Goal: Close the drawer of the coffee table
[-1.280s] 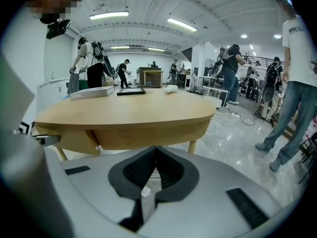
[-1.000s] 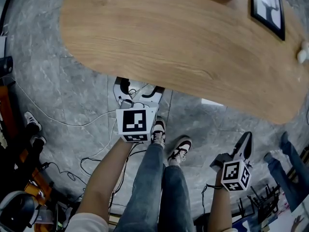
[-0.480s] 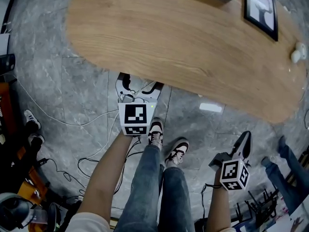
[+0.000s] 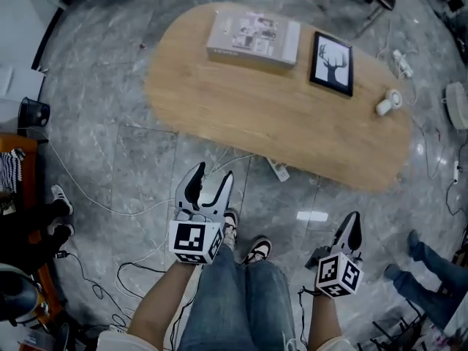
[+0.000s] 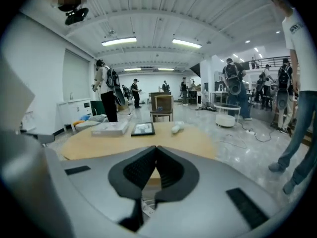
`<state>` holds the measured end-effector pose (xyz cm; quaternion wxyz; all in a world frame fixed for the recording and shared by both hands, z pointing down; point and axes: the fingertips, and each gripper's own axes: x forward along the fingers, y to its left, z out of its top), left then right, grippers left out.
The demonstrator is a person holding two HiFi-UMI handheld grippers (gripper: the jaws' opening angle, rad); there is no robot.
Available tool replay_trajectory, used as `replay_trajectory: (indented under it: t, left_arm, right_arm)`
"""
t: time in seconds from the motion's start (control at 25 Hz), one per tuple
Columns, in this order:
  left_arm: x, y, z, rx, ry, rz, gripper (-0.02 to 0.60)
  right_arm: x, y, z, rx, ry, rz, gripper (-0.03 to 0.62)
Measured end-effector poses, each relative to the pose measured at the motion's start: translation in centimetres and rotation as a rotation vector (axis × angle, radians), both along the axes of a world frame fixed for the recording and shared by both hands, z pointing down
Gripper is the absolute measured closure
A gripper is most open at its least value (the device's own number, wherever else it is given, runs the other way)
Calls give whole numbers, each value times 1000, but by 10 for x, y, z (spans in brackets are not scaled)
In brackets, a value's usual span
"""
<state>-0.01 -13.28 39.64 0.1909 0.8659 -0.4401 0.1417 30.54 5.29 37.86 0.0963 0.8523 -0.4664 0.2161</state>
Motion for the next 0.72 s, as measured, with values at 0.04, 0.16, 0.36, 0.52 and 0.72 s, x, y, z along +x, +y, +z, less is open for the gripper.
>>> replay_trajectory:
  t: [0.04, 0.16, 0.36, 0.52, 0.72]
  left_arm:
    - [0, 6, -33, 9, 14, -24, 357]
    - [5, 3, -132, 76, 60, -96, 488]
    - [-7, 39, -272, 99, 74, -151, 584]
    - [-8, 54, -364, 173, 101, -130, 586]
    - [-5, 52, -434, 257, 118, -93, 586]
  right_arm:
    - [-2, 2, -26, 8, 12, -27, 592]
    - [-3, -6, -105, 84, 50, -70, 592]
    - [-5, 24, -242, 132, 78, -83, 592]
    - [3, 44, -334, 207, 107, -107, 594]
    - [17, 55, -402, 291, 154, -120, 594]
